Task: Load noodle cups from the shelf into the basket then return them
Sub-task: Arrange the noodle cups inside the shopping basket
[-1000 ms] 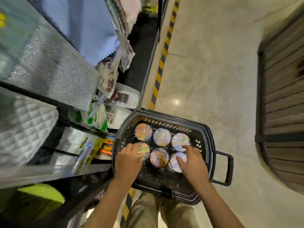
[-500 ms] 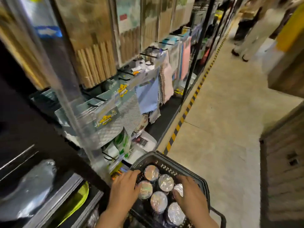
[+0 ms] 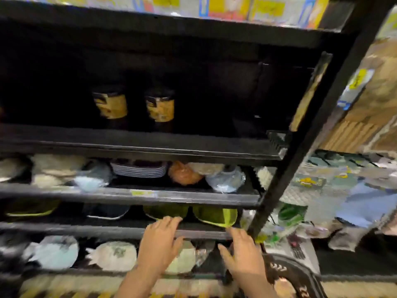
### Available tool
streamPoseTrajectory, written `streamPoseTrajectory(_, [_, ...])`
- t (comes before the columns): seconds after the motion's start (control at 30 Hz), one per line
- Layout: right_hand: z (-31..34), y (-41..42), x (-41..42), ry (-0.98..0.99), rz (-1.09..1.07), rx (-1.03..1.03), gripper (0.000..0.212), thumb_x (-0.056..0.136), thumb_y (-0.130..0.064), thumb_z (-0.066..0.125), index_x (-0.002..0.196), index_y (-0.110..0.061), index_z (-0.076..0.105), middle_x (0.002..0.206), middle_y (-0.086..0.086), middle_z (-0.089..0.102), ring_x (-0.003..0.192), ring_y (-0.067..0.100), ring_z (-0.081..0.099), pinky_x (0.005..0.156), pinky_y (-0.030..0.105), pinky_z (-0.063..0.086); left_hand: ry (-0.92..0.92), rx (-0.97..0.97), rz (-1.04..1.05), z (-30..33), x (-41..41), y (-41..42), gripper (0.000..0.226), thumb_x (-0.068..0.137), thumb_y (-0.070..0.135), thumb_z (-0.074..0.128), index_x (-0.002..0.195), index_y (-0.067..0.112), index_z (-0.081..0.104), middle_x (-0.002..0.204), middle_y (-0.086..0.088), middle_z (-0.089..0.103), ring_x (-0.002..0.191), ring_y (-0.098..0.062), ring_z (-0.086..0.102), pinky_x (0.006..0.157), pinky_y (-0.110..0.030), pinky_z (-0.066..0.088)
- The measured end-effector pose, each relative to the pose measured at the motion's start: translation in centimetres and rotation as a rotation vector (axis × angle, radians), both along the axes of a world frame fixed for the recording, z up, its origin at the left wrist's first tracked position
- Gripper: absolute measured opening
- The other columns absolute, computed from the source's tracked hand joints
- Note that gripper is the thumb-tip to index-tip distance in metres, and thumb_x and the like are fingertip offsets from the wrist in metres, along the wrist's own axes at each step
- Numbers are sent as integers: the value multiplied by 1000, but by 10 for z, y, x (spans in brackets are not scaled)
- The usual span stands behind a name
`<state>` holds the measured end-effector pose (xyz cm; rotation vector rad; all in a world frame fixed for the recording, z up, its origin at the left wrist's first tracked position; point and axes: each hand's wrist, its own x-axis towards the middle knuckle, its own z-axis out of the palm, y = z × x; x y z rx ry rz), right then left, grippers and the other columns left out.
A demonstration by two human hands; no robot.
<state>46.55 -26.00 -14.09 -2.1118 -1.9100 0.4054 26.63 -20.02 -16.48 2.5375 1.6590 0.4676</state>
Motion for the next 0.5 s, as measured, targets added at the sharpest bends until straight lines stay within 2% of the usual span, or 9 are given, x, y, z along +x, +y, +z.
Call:
streamPoseTrajectory(0.07, [5,13,-38,36,129,39,44,96,-43,42,137,-32,32,136,-9,39,127,10,40,98,22,35,8,28,131,8,-49,-11,45,59,35,84,99,21,67,81,5,65,67,-15,66,51,-26,52])
streamPoseTrajectory(0.13, [11,24,-84,31,227,50,45,95,-44,44,137,-32,33,138,-11,39,127,8,40,98,19,36,24,45,235,13,-98,-26,44,56,36,85,93,20,67,74,6,64,58,-15,64,43,-24,50])
streamPoseTrajectory(0.23, [19,38,-157,22,377,3,47,95,-45,45,139,-32,32,140,-11,38,128,9,40,100,20,36,24,32,391,15,-172,-49,36,64,38,71,95,20,67,76,4,64,62,-18,65,48,-27,50])
streamPoseTrajectory(0.3, [22,45,-205,22,464,14,48,96,-44,44,139,-31,32,141,-10,36,128,9,39,100,21,37,2,5,494,16,-219,-64,38,66,37,73,100,20,67,79,4,65,65,-18,65,51,-29,51])
streamPoseTrajectory(0.37, [20,51,-254,31,534,11,47,95,-44,45,139,-31,32,141,-10,36,128,10,39,100,22,38,-16,0,570,18,-263,-76,37,66,35,75,99,20,66,76,5,64,63,-17,64,50,-29,49])
streamPoseTrajectory(0.5, [18,62,-354,60,607,3,47,95,-45,46,138,-31,34,140,-11,37,125,9,42,96,23,42,-31,24,647,22,-351,-83,33,65,39,64,93,22,67,75,6,63,57,-14,63,43,-27,47])
